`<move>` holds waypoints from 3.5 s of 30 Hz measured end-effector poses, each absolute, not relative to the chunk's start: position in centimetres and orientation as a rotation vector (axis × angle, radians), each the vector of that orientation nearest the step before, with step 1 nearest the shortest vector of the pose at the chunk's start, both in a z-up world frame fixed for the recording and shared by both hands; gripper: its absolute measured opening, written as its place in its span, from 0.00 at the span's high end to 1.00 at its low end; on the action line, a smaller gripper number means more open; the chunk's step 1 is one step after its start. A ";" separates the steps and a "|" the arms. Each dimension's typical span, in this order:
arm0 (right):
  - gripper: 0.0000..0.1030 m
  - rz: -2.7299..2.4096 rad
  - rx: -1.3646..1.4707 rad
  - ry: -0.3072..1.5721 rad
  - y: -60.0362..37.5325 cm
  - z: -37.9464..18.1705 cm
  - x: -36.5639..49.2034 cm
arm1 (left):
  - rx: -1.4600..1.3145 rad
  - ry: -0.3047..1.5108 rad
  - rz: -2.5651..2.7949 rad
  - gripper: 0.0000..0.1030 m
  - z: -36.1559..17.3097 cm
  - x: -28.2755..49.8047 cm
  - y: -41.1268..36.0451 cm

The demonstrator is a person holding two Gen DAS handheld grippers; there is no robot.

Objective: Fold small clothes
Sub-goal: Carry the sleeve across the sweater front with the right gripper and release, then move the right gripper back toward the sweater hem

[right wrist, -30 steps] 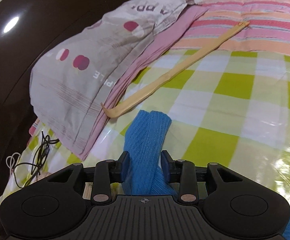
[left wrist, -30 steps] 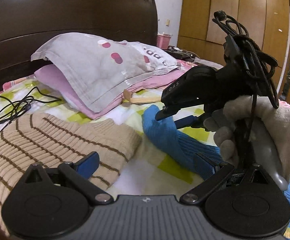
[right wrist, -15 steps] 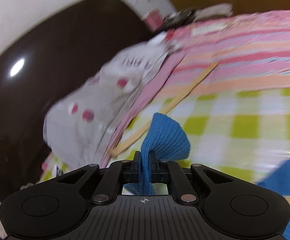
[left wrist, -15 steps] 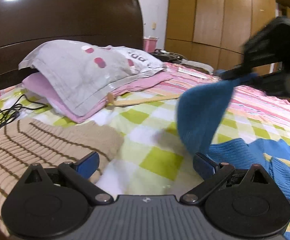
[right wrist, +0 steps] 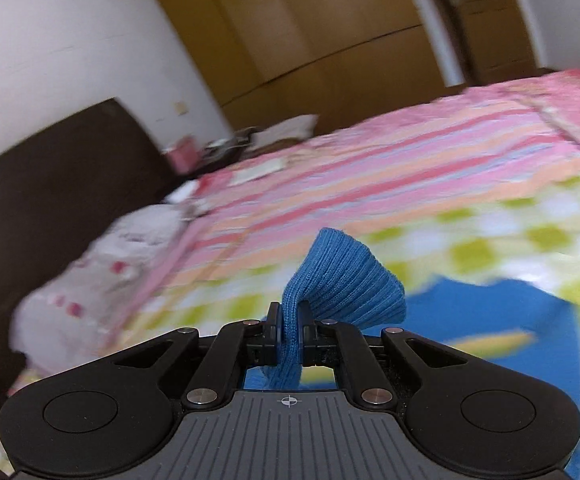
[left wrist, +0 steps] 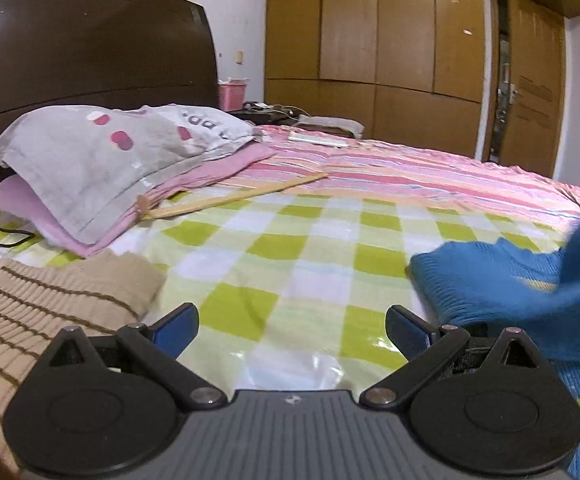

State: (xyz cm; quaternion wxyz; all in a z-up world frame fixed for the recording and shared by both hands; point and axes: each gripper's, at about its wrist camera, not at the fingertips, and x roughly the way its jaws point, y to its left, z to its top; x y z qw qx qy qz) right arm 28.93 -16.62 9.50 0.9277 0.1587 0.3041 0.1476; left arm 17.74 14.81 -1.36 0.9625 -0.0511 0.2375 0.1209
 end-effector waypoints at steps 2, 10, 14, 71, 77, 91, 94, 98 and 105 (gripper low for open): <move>0.93 0.230 0.292 0.640 -18.2 8.0 27.9 | -0.098 0.492 0.235 0.00 -1.5 17.9 14.5; 0.87 0.131 0.383 0.728 -21.6 2.8 26.3 | -0.074 0.512 0.222 0.00 -2.1 18.0 13.9; 0.87 0.111 0.402 0.733 -22.2 1.8 25.9 | -0.078 0.513 0.220 0.00 -2.1 18.0 13.9; 0.69 0.108 0.226 0.712 -28.3 -0.1 28.2 | 0.208 0.434 0.066 0.00 -1.3 16.3 4.2; 0.88 0.163 0.142 0.763 -27.4 -0.2 29.8 | 0.215 0.436 0.027 0.00 -0.5 18.3 2.2; 0.87 0.090 0.115 0.734 -27.9 0.0 30.8 | 0.243 0.575 0.069 0.00 -2.7 24.4 1.0; 0.83 0.067 0.076 0.700 -27.8 1.1 29.9 | 0.253 0.564 0.081 0.00 -1.9 23.8 1.2; 0.83 0.079 0.045 0.593 -27.2 3.3 27.7 | 0.197 0.525 0.083 0.00 -0.4 23.5 1.5; 0.83 0.212 0.031 0.644 -24.0 1.9 28.4 | 0.223 0.561 0.075 0.00 -1.0 25.0 0.2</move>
